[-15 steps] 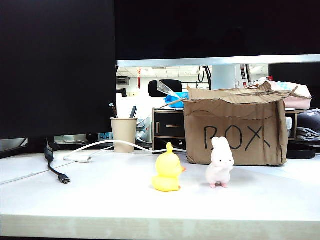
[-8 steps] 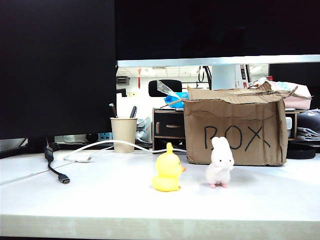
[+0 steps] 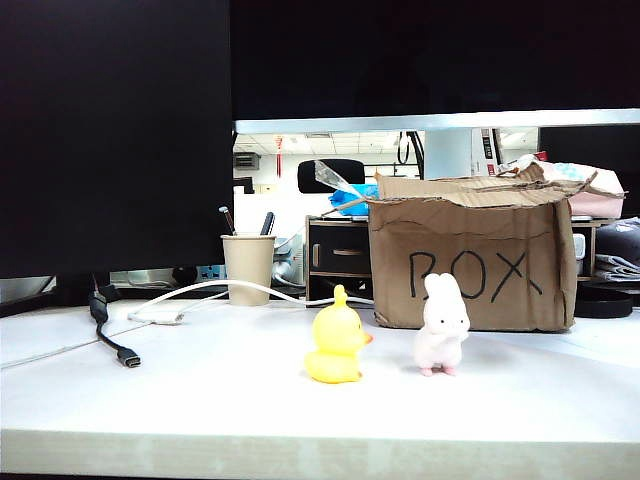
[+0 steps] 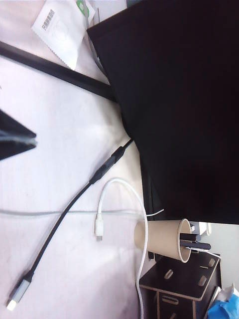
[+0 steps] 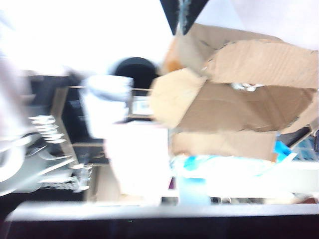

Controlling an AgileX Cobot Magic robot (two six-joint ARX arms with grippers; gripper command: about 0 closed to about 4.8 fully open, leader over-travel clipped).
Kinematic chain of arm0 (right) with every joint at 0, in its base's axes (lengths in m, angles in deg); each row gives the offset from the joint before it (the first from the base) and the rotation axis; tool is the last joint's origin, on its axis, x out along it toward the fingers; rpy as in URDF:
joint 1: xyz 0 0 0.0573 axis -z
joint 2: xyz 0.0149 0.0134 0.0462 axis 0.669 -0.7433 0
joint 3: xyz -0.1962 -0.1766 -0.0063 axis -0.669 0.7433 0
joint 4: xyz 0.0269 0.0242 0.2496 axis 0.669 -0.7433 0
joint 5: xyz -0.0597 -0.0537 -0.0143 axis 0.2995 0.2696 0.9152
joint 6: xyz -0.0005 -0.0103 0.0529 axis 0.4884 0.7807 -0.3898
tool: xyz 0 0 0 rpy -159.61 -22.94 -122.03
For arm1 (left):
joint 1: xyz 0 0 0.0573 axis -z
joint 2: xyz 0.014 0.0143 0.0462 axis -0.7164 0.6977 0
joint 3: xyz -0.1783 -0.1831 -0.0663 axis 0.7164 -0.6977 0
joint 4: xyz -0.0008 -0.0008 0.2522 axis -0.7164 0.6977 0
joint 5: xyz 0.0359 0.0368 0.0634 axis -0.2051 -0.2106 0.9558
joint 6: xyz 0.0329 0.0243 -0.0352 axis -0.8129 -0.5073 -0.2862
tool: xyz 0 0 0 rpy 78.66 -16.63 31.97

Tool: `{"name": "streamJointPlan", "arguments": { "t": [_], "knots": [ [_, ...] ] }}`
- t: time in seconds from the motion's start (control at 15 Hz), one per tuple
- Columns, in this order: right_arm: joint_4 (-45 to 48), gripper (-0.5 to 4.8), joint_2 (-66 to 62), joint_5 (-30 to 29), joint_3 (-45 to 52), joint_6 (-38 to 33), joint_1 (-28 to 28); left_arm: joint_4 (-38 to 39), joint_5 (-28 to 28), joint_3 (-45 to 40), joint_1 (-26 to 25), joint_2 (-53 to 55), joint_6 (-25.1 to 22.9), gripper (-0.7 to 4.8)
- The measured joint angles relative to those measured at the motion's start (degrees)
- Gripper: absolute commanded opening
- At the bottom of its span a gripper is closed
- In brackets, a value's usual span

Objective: Put the doll that is least similar in size compared to the others into the paper box.

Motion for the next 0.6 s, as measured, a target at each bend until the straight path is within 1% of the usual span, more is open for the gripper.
{"name": "streamJointPlan", "arguments": {
  "t": [0.07, 0.2, 0.33, 0.4, 0.6],
  "knots": [
    [4.4, 0.0, 3.6, -0.4, 5.8, -0.9, -0.7, 0.0, 0.0, 0.0, 0.0, 0.0, 0.0, -0.05],
    [6.1, 0.0, 10.0, 0.4, 10.5, -1.1, -0.3, 0.0, 0.0, 0.0, 0.0, 0.0, 0.0, -0.05],
    [4.3, 0.0, 11.2, 1.0, 12.6, -1.1, -0.3, 0.0, 0.0, 0.0, 0.0, 0.0, 0.0, -0.05],
    [5.0, 0.0, 11.3, 1.0, 13.4, -1.1, -0.5, 0.0, 0.0, 0.0, 0.0, 0.0, 0.0, -0.05],
    [9.1, 0.0, 11.3, 1.0, 20.8, -0.8, -1.4, 0.0, 0.0, 0.0, 0.0, 0.0, 0.0, -0.05]
  ]
}}
